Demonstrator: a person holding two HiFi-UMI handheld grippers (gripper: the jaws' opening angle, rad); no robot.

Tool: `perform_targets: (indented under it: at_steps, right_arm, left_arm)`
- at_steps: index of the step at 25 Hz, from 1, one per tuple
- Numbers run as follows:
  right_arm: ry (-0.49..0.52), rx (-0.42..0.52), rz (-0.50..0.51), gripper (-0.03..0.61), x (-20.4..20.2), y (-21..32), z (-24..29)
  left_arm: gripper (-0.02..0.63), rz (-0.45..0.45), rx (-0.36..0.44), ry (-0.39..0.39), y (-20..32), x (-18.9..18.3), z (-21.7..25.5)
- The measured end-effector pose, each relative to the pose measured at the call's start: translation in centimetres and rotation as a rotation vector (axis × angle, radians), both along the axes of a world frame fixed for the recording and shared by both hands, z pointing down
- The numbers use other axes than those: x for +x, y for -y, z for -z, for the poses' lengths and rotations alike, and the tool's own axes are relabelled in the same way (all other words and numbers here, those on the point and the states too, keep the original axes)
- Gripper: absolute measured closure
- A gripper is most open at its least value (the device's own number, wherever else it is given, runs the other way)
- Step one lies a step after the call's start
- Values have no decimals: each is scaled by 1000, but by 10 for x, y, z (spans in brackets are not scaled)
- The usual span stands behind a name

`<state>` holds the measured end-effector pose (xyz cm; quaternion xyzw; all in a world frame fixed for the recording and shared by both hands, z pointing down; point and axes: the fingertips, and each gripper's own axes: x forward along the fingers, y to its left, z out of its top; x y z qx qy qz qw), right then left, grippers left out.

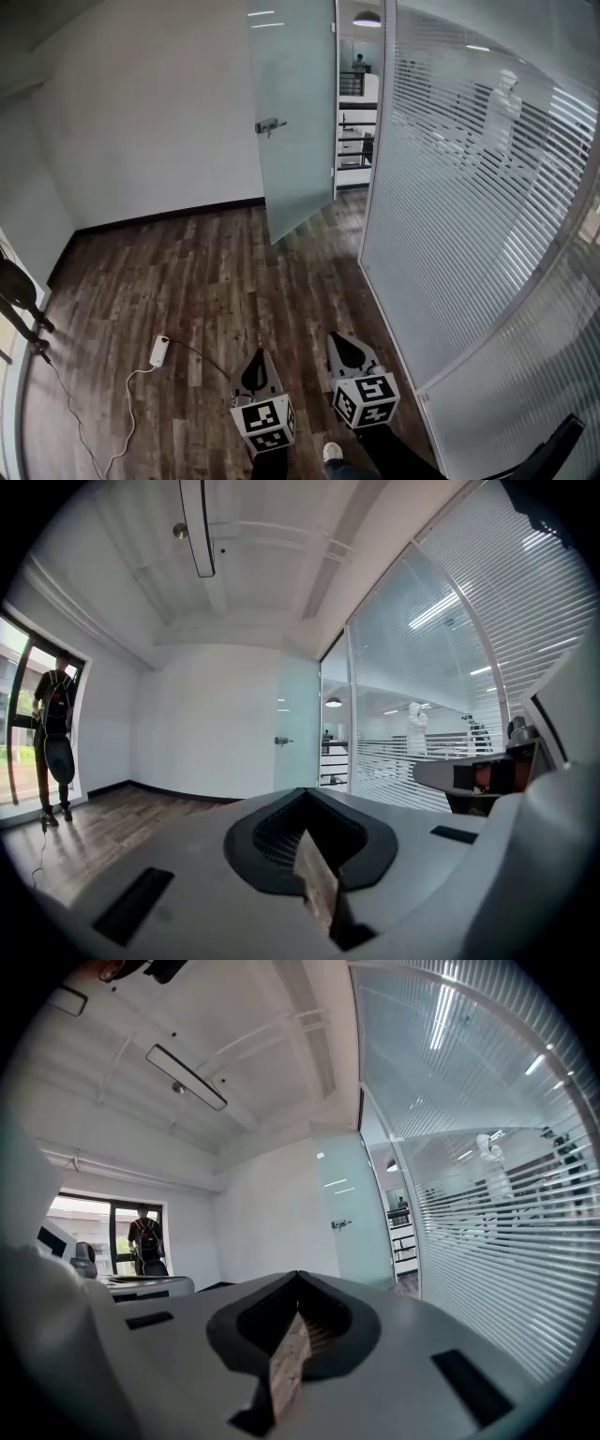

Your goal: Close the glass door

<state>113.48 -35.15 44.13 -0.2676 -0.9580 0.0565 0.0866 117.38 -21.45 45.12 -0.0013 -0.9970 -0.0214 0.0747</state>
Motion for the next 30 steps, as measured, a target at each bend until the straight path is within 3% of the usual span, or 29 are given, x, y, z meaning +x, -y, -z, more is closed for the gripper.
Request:
perform_targets:
  at_steps: [4, 8, 12, 18, 30]
  right_arm:
    - [21, 6, 25, 580, -50, 1, 12]
    - [7, -9, 27, 581, -95, 5, 5]
    - [-26, -14, 45, 580, -119, 0, -3]
    - [-4, -20, 36, 580, -156, -13, 2]
    - [66, -20, 47, 580, -325, -121, 24]
  left_arm:
    - [614, 2, -14, 34, 8, -50, 16]
    - [614, 4, -14, 2, 14, -89, 4]
    - [614, 27, -25, -31, 7, -110, -2]
    - [614, 22, -12, -1, -8, -151, 3]
    - [614, 22, -62, 82, -114, -321, 36]
